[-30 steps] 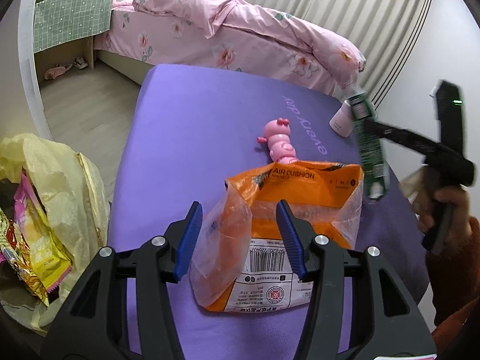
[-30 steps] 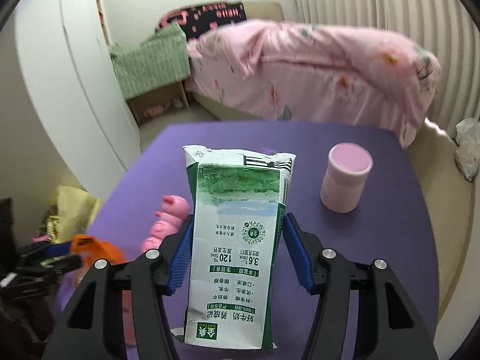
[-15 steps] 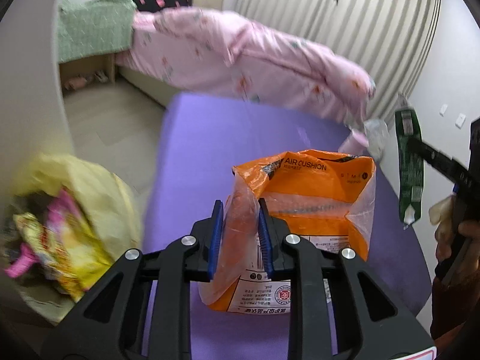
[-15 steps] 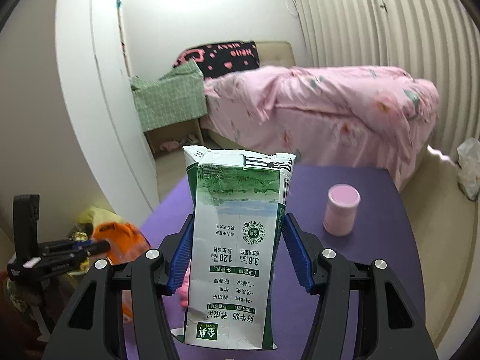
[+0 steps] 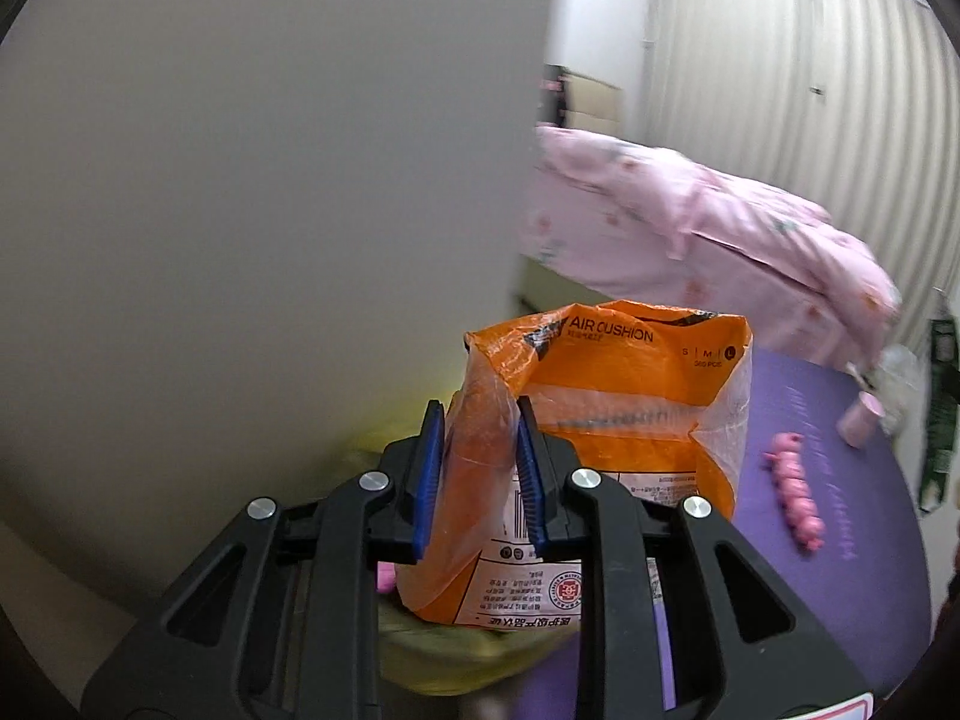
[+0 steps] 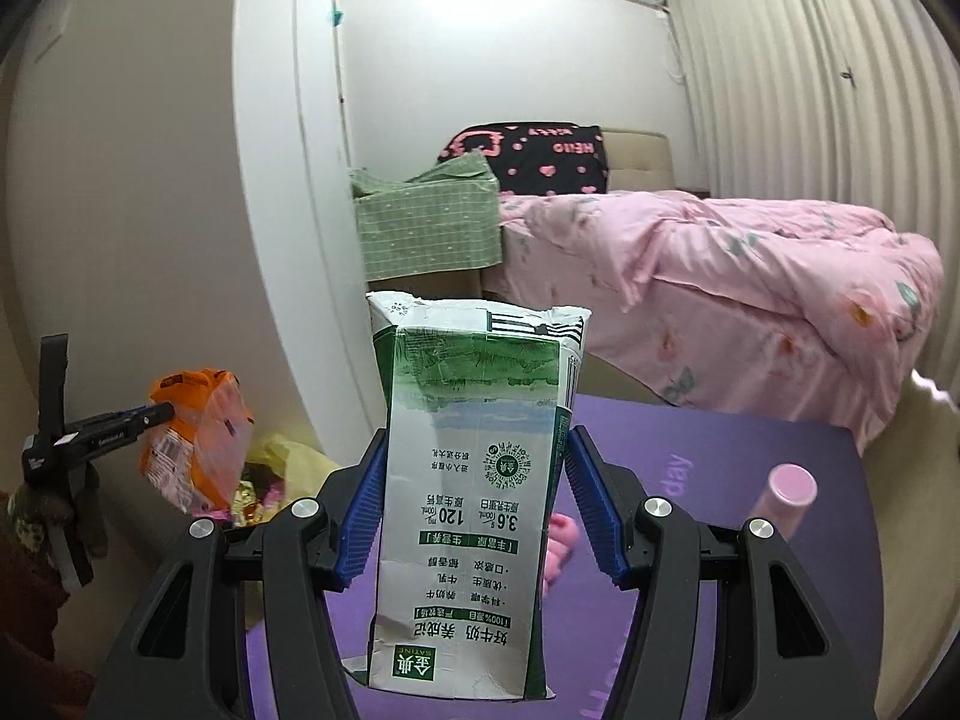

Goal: Collect trash
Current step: 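Carry the orange bag to the yellow bag and release it with the left tool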

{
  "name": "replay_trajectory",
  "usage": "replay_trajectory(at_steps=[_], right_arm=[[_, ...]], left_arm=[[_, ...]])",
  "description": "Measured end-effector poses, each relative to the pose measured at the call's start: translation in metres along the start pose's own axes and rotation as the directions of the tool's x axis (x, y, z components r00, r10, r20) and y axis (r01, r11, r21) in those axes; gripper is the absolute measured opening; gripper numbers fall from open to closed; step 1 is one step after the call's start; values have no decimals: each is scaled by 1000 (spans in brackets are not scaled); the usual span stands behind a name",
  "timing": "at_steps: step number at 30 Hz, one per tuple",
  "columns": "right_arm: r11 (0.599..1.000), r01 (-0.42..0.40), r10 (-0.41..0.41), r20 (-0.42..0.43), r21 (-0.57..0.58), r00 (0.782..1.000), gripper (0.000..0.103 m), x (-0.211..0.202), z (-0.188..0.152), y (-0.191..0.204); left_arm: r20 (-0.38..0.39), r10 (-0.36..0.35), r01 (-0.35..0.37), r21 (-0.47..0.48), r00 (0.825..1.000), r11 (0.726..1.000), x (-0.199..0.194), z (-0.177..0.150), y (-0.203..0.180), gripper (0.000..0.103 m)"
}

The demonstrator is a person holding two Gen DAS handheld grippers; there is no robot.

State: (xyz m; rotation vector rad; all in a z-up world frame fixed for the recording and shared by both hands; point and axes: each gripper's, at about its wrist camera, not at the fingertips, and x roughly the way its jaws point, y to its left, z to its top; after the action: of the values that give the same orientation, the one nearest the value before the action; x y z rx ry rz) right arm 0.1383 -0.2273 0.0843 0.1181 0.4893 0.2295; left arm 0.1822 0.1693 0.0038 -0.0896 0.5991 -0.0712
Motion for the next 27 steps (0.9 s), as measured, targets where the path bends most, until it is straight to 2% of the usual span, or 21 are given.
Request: replay_trajectory(at_steps=[7, 12, 21, 27], right_arm=[[999, -14, 14, -14, -34, 1000, 55, 15, 5, 21], [998, -16, 14, -33, -55, 999, 55, 26, 3, 32], [999, -14, 11, -65, -43, 998, 55, 42, -4, 26], [1000, -11, 8, -87, -29, 996, 55, 55, -10, 22]], left_arm=[[-15, 100, -100, -37, 995, 994, 9, -10, 42, 22], [-71, 99, -102, -32, 992, 994, 40, -23, 48, 22], [-200, 94, -94, 11, 975, 996, 99, -53, 29, 22], [-240, 80, -78, 18, 967, 997, 121, -59, 18, 22]])
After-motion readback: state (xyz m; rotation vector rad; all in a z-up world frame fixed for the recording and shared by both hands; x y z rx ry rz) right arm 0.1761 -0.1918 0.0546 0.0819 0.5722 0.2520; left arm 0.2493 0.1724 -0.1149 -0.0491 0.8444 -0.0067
